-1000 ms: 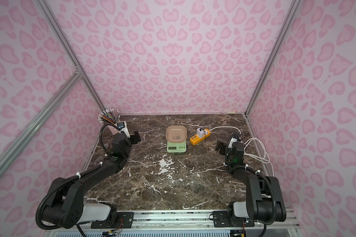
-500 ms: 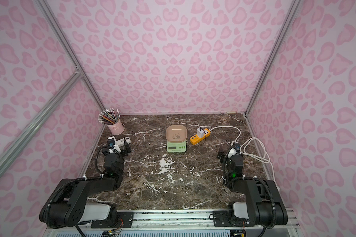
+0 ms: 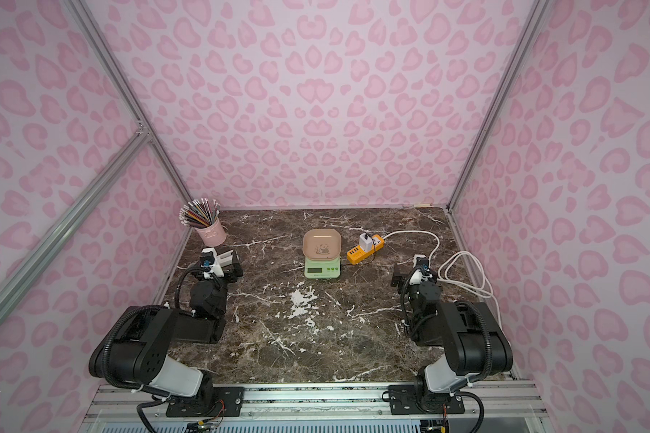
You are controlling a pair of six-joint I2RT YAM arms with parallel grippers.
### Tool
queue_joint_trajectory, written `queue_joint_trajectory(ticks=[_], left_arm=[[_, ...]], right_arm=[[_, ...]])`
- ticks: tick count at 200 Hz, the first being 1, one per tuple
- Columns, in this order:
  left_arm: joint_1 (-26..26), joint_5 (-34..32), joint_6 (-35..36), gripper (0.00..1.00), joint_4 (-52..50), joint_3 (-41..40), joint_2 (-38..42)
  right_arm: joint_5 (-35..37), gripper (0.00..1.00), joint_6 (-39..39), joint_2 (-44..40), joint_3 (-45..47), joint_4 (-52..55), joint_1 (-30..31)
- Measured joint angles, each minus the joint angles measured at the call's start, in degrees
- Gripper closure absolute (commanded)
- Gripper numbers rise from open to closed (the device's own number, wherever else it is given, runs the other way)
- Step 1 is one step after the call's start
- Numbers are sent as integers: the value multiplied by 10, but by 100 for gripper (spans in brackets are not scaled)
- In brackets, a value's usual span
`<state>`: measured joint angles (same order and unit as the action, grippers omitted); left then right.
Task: Charge the electronic scale
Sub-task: Reset both arms
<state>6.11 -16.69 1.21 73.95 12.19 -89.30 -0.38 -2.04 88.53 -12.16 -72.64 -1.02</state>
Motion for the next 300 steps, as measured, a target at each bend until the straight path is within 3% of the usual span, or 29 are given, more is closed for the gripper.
queue_joint_trajectory(ticks=[115,160,216,300], left_arm=[[0,1,-2,5,5,-2,0],[0,-1,-2,5,74,-63,5],[0,-2,-2,4,50,-6,2],[0,-3,-2,4,20,-2,0]], right_arm=[[-4,1,2,-4,-5,16,0],[7,1,-1,-15,63,-48,-1],[11,1,-7,-10,18,-42,-2],[4,1,2,-5,-5,14,3]])
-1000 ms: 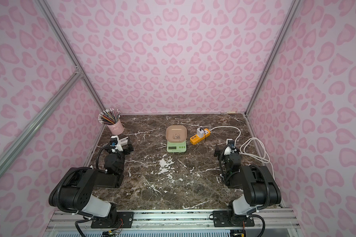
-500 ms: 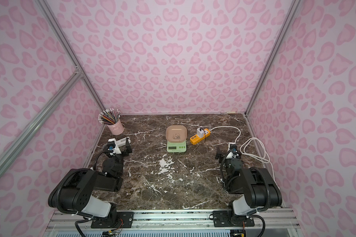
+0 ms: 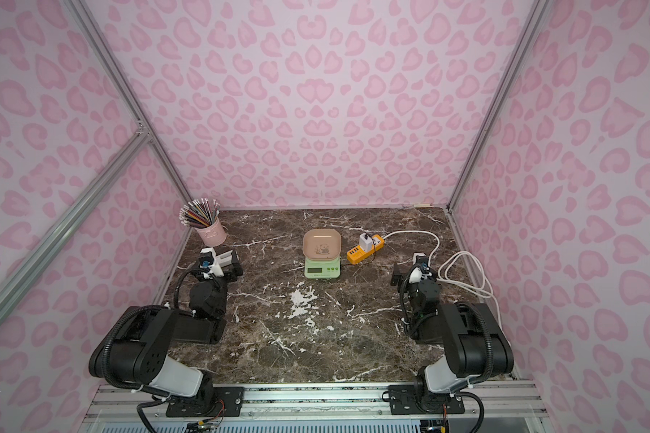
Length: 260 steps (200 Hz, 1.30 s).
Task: Charge the electronic scale
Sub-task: Reset both arms
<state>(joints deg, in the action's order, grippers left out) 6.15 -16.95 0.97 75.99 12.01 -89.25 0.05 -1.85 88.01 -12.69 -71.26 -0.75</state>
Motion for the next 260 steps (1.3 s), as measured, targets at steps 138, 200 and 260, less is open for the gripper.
queue_joint_trajectory(ticks=[138,200,260], left_arm=[[1,-1,0,5,19,-5,2],[3,-5,0,4,9,-5,0],[7,-16,0,5,28,-36,6]], right_arm=[[-38,1,18,3,18,-70,0],[-36,1,18,1,11,-21,2],[-36,1,18,1,11,-19,2]])
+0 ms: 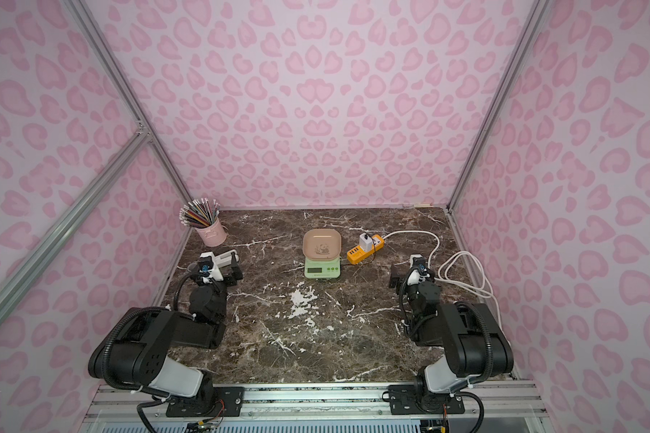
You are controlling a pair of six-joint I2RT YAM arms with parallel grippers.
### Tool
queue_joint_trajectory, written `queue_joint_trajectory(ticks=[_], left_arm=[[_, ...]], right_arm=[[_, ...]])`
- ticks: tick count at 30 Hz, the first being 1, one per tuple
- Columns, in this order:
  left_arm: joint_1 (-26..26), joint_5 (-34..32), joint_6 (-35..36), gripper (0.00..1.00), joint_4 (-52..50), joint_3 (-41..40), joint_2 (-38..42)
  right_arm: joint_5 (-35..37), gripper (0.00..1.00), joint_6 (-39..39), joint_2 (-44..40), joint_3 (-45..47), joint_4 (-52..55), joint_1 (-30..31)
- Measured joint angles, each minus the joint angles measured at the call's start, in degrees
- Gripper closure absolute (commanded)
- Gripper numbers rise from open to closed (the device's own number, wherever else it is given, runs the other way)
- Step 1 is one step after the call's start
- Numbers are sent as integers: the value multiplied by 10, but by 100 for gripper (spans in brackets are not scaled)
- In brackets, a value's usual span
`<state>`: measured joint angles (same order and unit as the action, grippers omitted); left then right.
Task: Charge the electronic scale
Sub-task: Reset both arms
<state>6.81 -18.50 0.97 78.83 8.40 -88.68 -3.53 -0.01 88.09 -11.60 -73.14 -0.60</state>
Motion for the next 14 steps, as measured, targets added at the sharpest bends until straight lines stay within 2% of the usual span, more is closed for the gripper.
queue_joint_trajectory(ticks=[6,14], left_arm=[[0,1,0,5,31,-24,1],[0,5,0,4,-1,31,-5]], right_arm=[[0,1,0,-3,10,-6,0],[5,1,0,-3,2,-1,1]])
